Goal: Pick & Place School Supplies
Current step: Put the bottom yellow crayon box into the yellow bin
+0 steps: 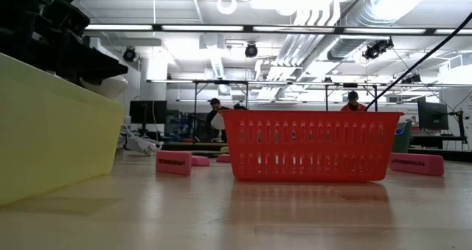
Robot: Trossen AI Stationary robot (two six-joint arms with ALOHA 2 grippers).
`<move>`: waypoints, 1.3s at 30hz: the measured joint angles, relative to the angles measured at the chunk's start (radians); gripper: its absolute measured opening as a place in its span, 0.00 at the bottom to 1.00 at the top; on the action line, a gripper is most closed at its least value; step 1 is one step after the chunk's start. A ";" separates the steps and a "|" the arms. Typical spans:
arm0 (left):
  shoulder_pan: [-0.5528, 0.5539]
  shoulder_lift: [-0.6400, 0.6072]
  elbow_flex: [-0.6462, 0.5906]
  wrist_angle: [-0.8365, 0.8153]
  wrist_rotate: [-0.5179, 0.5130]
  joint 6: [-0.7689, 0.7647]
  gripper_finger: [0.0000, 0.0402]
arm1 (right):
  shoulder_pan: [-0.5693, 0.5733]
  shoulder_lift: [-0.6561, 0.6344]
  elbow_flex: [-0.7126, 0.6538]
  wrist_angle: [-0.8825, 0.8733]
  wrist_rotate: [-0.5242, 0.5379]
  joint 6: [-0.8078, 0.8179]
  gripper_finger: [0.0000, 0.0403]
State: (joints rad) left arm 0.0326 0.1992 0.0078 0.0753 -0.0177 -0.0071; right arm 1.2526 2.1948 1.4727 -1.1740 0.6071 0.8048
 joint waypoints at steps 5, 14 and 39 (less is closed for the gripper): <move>0.000 0.000 0.000 0.000 0.000 0.000 0.41 | 0.000 0.000 0.000 0.002 0.000 0.001 0.24; 0.000 0.000 0.000 0.000 -0.001 0.000 0.41 | 0.000 0.001 0.001 0.004 0.004 0.002 0.22; 0.000 0.000 0.000 0.000 -0.003 0.000 0.41 | 0.002 0.001 0.002 0.005 0.013 0.000 0.01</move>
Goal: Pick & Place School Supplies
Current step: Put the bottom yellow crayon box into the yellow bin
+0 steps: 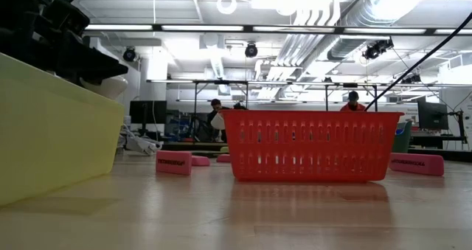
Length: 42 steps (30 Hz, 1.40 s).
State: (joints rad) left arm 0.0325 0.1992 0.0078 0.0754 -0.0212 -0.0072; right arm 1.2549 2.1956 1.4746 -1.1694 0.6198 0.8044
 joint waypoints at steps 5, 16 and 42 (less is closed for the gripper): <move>0.000 0.000 0.000 0.000 0.000 0.000 0.41 | 0.000 0.000 0.000 0.000 0.002 0.000 0.01; 0.000 0.000 0.000 0.000 0.004 0.000 0.41 | 0.000 0.000 0.000 0.000 0.003 0.001 0.01; 0.000 0.000 0.000 0.000 -0.001 0.000 0.41 | 0.000 -0.006 0.041 -0.025 0.009 0.007 0.00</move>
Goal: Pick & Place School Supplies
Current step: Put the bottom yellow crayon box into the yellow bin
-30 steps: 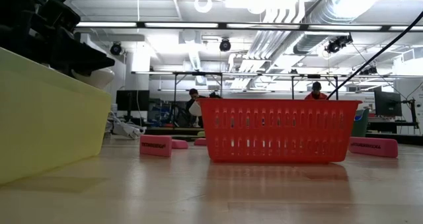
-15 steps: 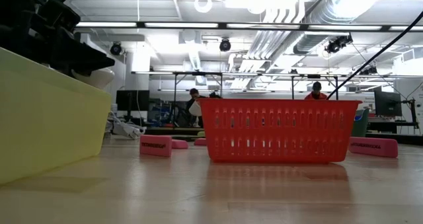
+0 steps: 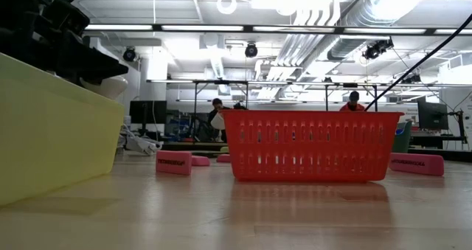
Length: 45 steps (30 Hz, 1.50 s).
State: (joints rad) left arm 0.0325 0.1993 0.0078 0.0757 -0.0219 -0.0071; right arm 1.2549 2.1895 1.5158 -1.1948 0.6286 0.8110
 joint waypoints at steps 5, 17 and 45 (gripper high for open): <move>0.000 0.000 0.000 0.000 0.000 0.000 0.41 | -0.011 0.000 0.000 -0.010 0.002 0.000 0.00; 0.000 0.000 0.000 0.000 0.001 0.000 0.41 | -0.065 -0.001 -0.001 -0.063 0.047 -0.031 0.01; 0.000 0.000 0.000 0.000 0.004 0.000 0.41 | -0.124 -0.009 0.175 -0.271 0.073 -0.045 0.01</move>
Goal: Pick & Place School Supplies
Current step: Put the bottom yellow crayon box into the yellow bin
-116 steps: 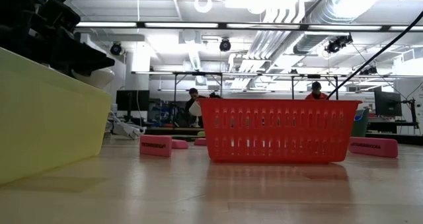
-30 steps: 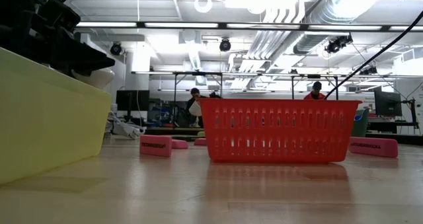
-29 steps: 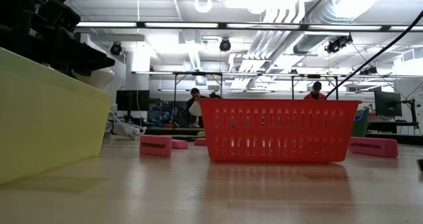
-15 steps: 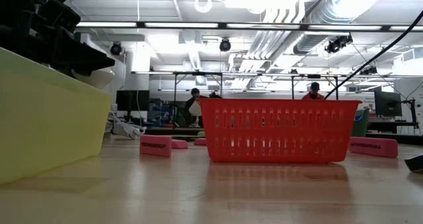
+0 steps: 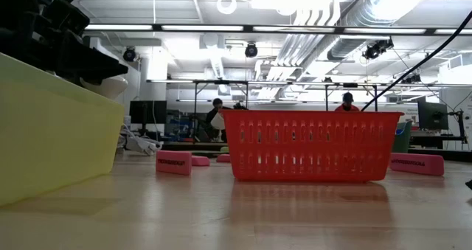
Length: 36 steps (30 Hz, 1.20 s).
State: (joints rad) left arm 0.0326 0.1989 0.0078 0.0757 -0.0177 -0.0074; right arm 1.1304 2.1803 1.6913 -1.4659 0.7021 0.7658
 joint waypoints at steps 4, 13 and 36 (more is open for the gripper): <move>0.000 0.000 0.000 0.000 0.000 0.000 0.41 | -0.001 0.000 0.032 -0.030 0.000 0.000 0.01; 0.000 0.000 0.000 0.000 -0.001 0.000 0.41 | -0.011 0.000 0.087 -0.078 0.000 -0.002 0.01; 0.000 0.000 0.000 0.000 -0.003 0.000 0.41 | -0.125 0.000 0.317 -0.095 -0.061 -0.123 0.01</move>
State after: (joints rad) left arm 0.0326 0.1990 0.0078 0.0757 -0.0212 -0.0074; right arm 1.0058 2.1803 2.0084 -1.5608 0.6411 0.6425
